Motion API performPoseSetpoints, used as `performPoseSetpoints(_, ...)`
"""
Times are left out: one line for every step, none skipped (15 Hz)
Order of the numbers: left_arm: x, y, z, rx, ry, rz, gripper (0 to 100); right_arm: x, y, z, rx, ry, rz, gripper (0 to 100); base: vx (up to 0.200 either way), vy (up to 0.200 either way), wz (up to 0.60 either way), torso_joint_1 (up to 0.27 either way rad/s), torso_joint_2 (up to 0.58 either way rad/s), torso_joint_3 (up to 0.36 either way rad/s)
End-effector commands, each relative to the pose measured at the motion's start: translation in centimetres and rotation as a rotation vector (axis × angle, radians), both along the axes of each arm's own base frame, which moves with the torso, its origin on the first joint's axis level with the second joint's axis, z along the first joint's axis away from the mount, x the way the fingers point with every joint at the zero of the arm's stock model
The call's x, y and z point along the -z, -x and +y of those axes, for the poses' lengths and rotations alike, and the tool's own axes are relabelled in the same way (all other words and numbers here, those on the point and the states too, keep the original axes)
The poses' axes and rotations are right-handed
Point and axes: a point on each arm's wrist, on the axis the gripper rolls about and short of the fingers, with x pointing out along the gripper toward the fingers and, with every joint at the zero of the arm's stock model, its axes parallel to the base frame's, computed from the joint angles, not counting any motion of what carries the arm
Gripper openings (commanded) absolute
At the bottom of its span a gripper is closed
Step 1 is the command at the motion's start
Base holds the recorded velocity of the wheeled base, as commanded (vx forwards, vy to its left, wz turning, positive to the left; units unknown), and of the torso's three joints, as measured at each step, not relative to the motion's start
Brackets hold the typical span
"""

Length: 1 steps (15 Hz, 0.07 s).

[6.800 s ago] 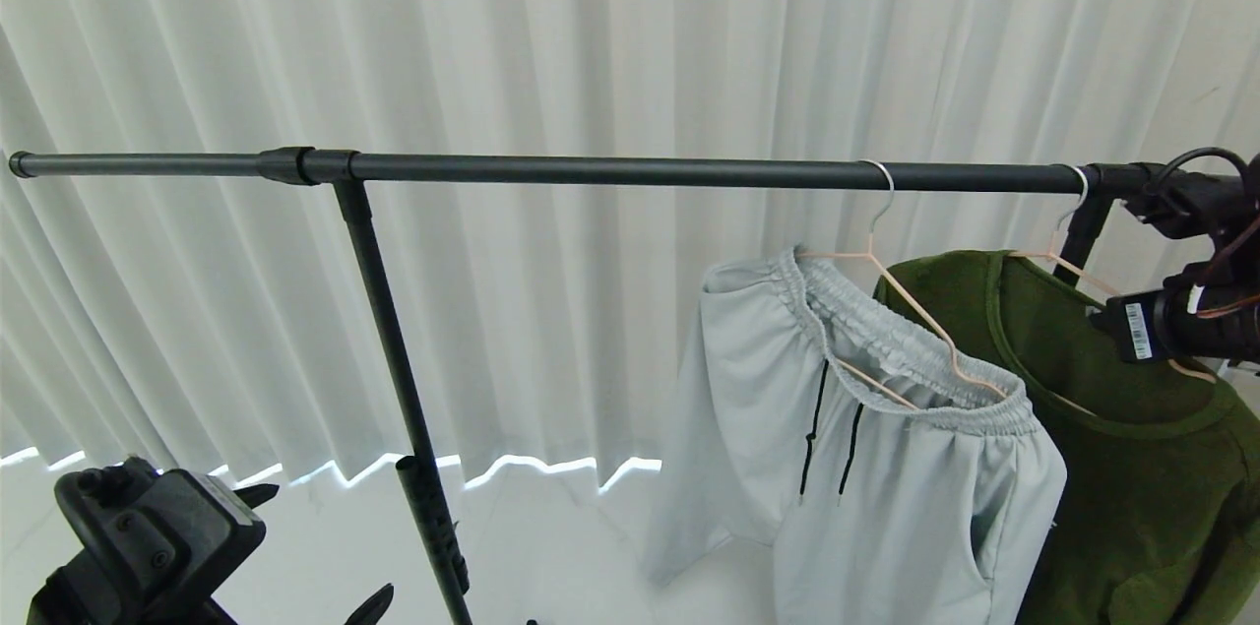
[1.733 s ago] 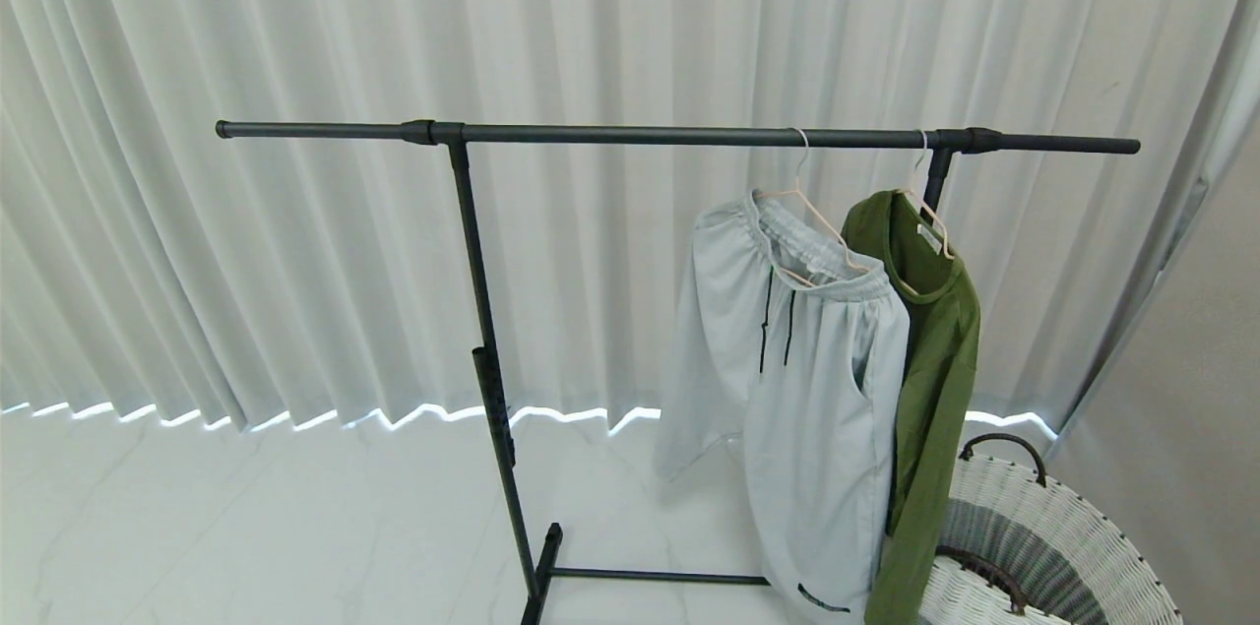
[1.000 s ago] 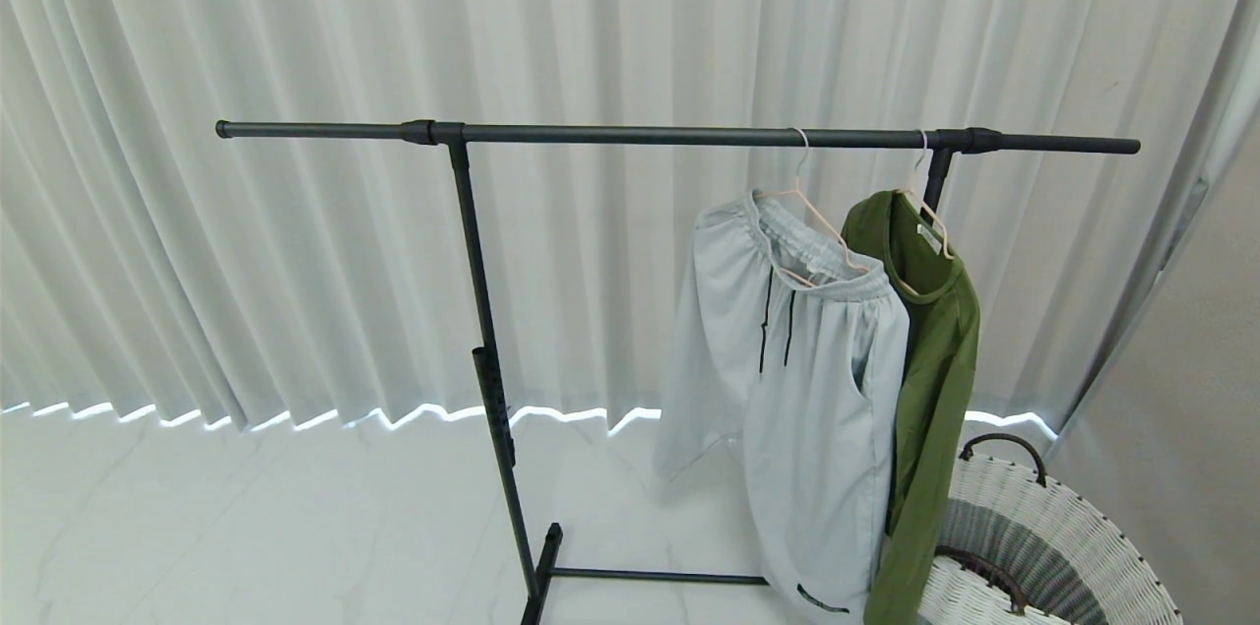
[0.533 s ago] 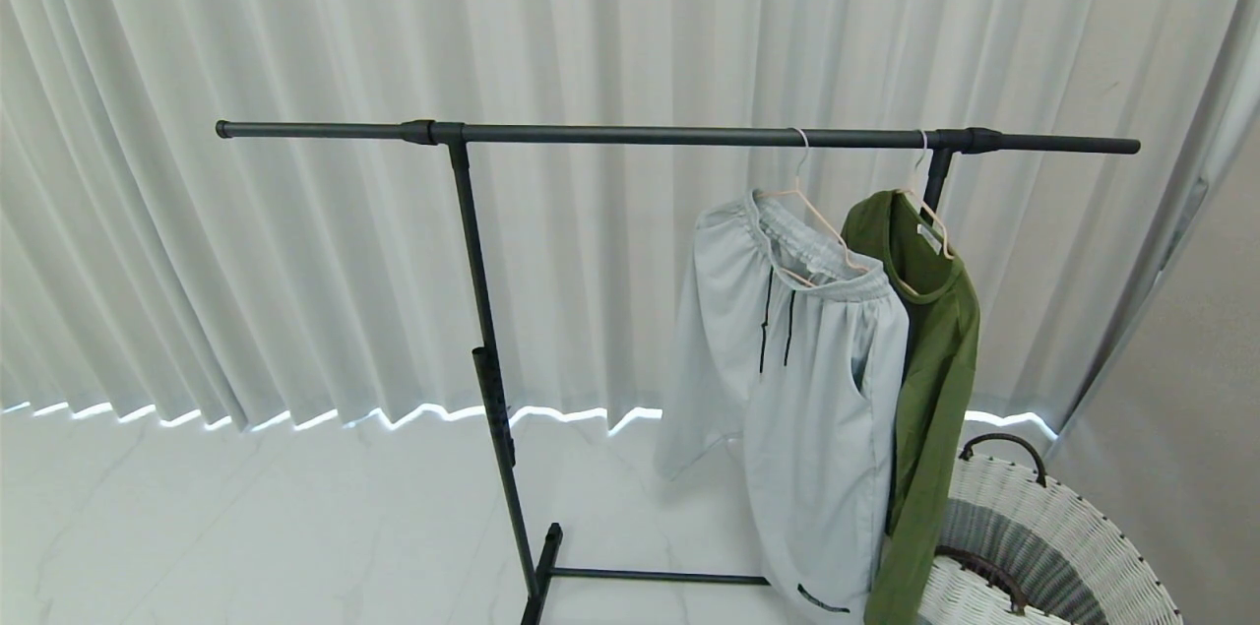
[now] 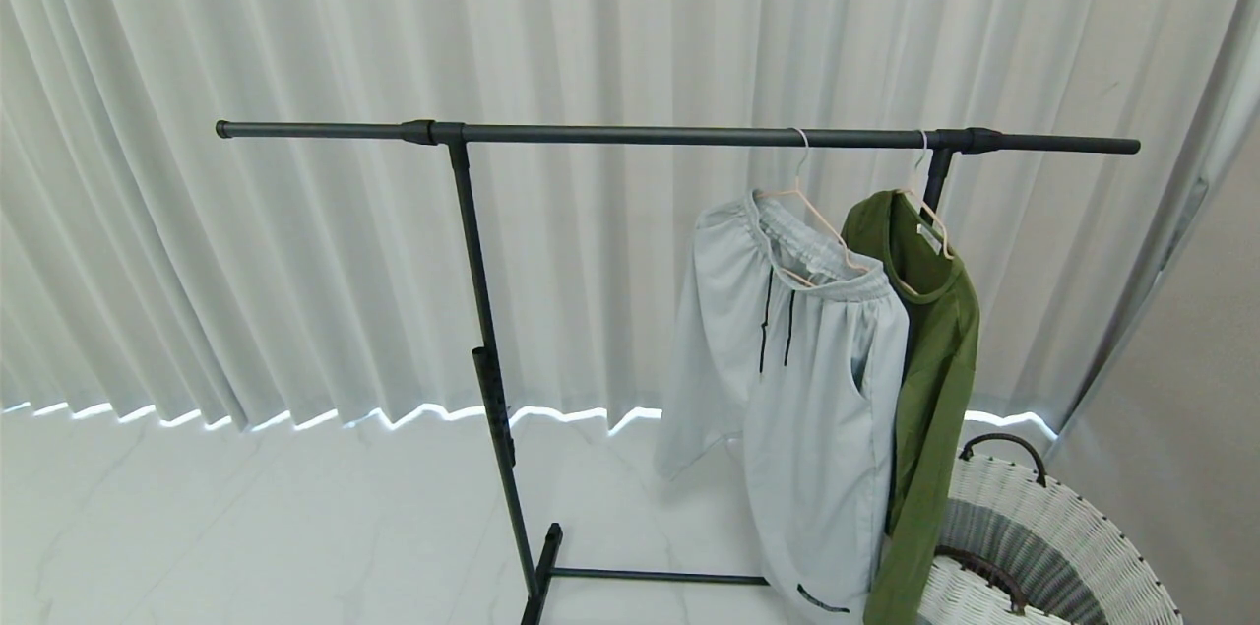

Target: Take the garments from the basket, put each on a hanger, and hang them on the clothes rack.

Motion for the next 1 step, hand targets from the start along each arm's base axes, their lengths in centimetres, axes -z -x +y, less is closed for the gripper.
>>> performPoseSetpoints(0.0,0.01,0.0,0.0,0.0,-0.001,100,0.01,-0.02,0.0,-0.001,0.002,0.004,100,0.0,0.0,0.0,0.0,0.0,0.0)
